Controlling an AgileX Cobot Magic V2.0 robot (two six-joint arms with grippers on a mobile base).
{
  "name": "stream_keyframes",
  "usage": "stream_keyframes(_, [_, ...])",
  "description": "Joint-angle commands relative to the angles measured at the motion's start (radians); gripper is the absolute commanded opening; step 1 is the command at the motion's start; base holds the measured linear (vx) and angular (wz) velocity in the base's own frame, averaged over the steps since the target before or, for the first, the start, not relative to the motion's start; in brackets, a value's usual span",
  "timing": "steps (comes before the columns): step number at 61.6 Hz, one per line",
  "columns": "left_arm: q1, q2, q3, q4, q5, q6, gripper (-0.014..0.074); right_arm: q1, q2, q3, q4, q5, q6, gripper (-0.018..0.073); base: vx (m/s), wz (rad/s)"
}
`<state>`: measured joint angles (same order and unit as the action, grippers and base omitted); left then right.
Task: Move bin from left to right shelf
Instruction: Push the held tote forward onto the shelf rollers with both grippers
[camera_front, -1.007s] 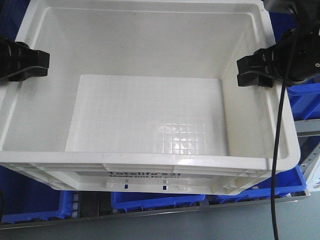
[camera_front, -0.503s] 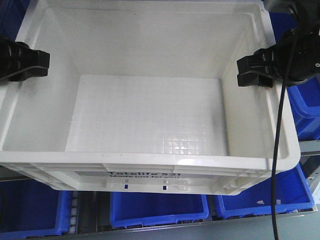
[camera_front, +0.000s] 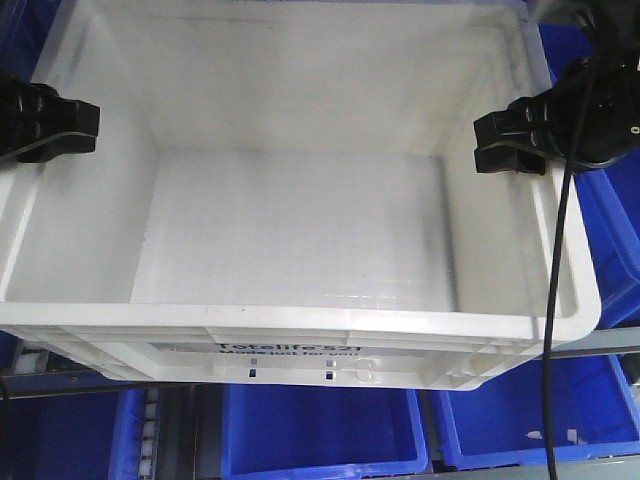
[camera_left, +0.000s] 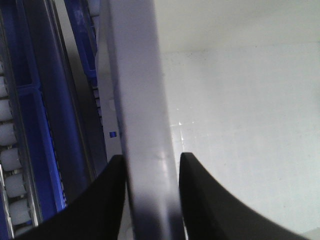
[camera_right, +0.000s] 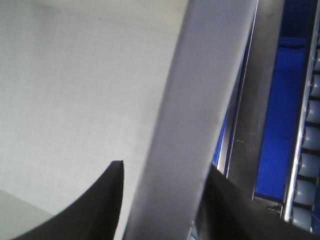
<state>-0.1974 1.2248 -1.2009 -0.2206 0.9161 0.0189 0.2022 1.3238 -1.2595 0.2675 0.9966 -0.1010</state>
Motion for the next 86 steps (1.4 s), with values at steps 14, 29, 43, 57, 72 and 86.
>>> stream_keyframes(14, [-0.005, -0.043, -0.034, -0.024, -0.102, 0.045, -0.0008, -0.007, -0.034, -0.036, -0.029, -0.079, -0.022, -0.0004, 0.07, 0.06])
stream_keyframes(29, [-0.005, -0.043, -0.034, -0.024, -0.102, 0.045, -0.0008, -0.007, -0.034, -0.036, -0.029, -0.079, -0.022, -0.0004, 0.05, 0.04])
stream_keyframes(43, [-0.005, -0.043, -0.034, -0.024, -0.102, 0.045, -0.0008, -0.007, -0.034, -0.036, -0.029, -0.079, -0.022, -0.0004, 0.01, 0.0])
stream_keyframes(57, [-0.005, -0.043, -0.034, -0.024, -0.102, 0.045, -0.0008, -0.007, -0.034, -0.036, -0.029, -0.079, -0.022, -0.0004, 0.0, 0.0])
stream_keyframes(72, [-0.005, -0.043, -0.034, -0.024, -0.102, 0.045, -0.0008, -0.007, -0.034, -0.036, -0.029, -0.079, -0.022, -0.0004, 0.0, 0.0])
stream_keyframes(86, [-0.005, -0.043, -0.034, -0.024, -0.102, 0.045, -0.0008, -0.007, -0.034, -0.036, -0.029, -0.079, -0.022, -0.0004, 0.0, 0.0])
